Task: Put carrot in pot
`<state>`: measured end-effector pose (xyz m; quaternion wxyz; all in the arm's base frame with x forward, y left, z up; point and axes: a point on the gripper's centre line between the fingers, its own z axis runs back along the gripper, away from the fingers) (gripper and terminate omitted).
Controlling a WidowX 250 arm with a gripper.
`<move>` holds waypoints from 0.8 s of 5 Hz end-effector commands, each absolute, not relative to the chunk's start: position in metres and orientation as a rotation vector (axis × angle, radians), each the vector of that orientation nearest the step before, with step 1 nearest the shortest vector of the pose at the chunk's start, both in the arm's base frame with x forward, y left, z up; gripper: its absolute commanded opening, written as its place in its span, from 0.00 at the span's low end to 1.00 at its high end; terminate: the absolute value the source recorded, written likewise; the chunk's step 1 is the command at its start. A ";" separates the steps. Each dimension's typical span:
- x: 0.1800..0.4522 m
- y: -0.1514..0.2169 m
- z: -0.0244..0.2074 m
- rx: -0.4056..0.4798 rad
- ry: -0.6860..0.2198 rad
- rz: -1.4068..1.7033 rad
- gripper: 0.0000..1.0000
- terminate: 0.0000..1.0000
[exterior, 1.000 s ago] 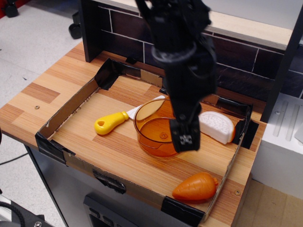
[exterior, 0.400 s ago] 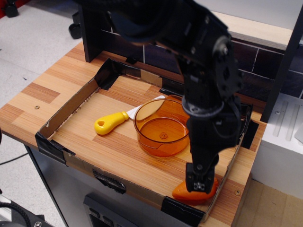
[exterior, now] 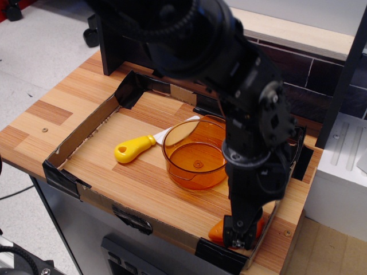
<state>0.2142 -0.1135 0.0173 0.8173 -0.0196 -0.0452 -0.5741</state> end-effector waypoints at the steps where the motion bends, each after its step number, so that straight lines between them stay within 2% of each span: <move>1: 0.216 -0.106 0.016 -0.026 -0.123 -1.218 1.00 0.00; 2: 0.215 -0.108 0.012 -0.021 -0.124 -1.197 0.00 0.00; 3: 0.214 -0.108 0.016 -0.022 -0.150 -1.210 0.00 0.00; 4: 0.223 -0.104 0.044 -0.030 -0.219 -1.163 0.00 0.00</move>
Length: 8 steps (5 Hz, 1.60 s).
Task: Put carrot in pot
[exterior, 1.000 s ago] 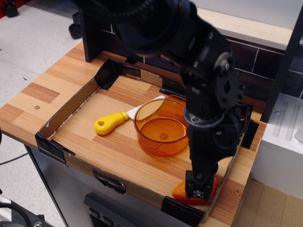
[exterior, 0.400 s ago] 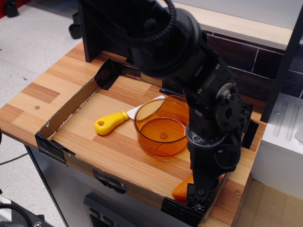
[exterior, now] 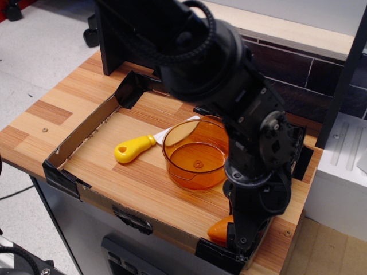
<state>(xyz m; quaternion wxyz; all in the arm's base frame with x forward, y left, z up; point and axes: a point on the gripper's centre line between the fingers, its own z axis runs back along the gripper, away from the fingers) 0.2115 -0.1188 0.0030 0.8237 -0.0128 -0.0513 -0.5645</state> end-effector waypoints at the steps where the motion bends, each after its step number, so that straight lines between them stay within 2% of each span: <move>1: 0.236 -0.091 0.078 -0.002 -0.310 -1.040 0.00 0.00; 2: 0.257 -0.063 0.104 0.065 -0.371 -0.874 0.00 0.00; 3: 0.271 -0.038 0.104 0.119 -0.366 -0.796 0.00 0.00; 5: 0.276 -0.012 0.077 0.194 -0.314 -0.809 0.00 0.00; 6: 0.279 -0.011 0.067 0.225 -0.322 -0.788 0.00 0.00; 7: 0.277 -0.013 0.070 0.212 -0.322 -0.791 1.00 0.00; 8: 0.275 -0.013 0.084 0.206 -0.374 -0.747 1.00 0.00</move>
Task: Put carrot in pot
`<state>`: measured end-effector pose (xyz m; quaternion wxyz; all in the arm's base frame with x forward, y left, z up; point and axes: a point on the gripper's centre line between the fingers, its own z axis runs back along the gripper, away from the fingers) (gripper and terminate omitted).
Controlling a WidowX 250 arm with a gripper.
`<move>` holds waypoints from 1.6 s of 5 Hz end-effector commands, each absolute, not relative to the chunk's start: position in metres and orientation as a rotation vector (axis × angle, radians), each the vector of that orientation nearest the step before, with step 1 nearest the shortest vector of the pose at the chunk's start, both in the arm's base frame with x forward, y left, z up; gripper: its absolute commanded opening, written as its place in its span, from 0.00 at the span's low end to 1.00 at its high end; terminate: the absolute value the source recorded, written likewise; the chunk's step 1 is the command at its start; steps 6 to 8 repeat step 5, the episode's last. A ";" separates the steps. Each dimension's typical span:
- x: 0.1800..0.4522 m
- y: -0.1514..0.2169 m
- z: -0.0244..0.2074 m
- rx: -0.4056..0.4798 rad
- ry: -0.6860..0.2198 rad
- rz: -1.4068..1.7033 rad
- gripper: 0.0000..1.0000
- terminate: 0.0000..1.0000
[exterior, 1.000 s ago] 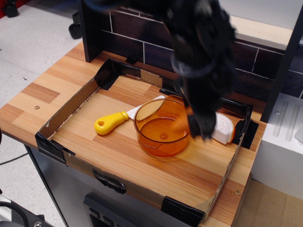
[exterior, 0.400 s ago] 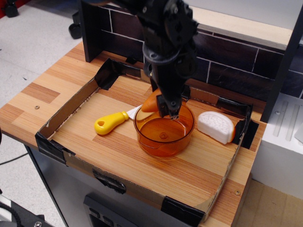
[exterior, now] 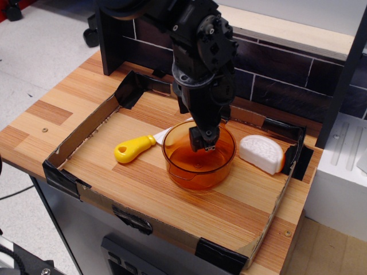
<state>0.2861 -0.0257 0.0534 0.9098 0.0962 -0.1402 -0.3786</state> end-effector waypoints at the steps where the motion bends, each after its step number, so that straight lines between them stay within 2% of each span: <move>1: 0.278 -0.010 0.107 0.202 -0.421 -0.708 1.00 0.00; 3: 0.283 -0.002 0.166 0.191 -0.494 -0.590 1.00 0.00; 4: 0.283 -0.002 0.166 0.191 -0.494 -0.590 1.00 0.00; 5: 0.283 -0.002 0.166 0.191 -0.494 -0.590 1.00 1.00; 8: 0.283 -0.002 0.166 0.191 -0.494 -0.590 1.00 1.00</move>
